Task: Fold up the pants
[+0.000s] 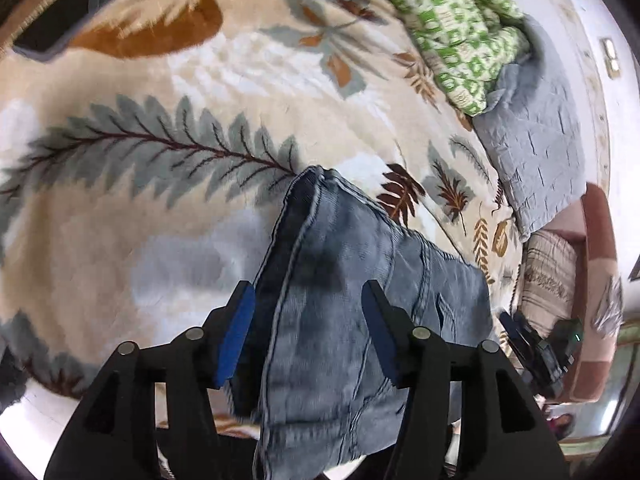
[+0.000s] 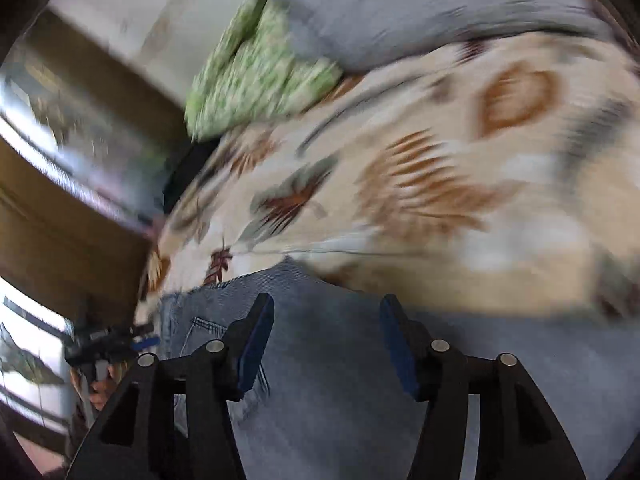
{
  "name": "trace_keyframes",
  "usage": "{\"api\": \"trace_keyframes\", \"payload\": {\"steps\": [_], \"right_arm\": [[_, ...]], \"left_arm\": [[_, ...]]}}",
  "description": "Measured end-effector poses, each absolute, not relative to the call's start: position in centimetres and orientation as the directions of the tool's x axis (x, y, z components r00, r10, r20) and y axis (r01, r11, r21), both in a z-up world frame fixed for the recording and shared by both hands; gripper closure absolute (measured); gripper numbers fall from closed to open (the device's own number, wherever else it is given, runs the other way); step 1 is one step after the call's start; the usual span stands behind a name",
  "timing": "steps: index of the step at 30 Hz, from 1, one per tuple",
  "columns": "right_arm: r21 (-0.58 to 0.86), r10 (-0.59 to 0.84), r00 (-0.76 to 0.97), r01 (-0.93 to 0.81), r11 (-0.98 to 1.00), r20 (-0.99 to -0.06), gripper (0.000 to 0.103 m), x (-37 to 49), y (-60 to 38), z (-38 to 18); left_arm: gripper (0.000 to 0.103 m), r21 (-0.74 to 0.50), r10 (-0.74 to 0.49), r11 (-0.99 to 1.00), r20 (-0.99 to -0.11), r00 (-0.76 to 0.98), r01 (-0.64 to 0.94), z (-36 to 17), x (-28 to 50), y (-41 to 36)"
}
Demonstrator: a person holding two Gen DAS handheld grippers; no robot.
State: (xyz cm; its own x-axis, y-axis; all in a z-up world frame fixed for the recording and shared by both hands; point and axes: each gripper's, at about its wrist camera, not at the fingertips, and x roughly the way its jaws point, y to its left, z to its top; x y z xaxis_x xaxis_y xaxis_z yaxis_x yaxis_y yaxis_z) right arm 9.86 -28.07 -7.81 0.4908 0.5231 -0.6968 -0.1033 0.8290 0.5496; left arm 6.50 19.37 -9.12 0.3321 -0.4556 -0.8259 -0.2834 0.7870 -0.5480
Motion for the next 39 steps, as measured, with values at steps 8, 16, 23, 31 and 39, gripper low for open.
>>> {"api": "trace_keyframes", "payload": {"steps": [8,16,23,31,39], "right_arm": [[0.32,0.42,0.346,-0.31,0.895,-0.839,0.1,15.1,-19.2,-11.1],[0.186,0.279,0.402,-0.254,0.949,-0.872,0.097,16.3,-19.0,-12.1],[0.373,0.385,0.512,-0.131,0.919,-0.768,0.065,10.9,-24.7,-8.7],[0.501,0.467,0.514,-0.082,0.862,-0.719,0.053,4.5,-27.4,-9.2],[0.553,0.471,0.52,0.002,0.833,-0.712,0.052,-0.3,-30.3,-10.3]], "left_arm": [[0.049,-0.625,-0.552,0.762,-0.765,0.333,-0.171,-8.3,7.5,17.5],[0.05,-0.538,-0.459,0.817,-0.825,0.33,-0.209,-8.8,8.4,17.2],[0.043,-0.629,-0.55,0.769,-0.74,0.387,-0.11,-5.0,0.9,18.4],[0.037,-0.742,-0.665,0.653,-0.657,0.355,-0.151,-7.6,-5.9,17.4],[0.039,-0.707,-0.633,0.679,-0.7,0.329,-0.197,-8.4,-2.8,14.4]]}}
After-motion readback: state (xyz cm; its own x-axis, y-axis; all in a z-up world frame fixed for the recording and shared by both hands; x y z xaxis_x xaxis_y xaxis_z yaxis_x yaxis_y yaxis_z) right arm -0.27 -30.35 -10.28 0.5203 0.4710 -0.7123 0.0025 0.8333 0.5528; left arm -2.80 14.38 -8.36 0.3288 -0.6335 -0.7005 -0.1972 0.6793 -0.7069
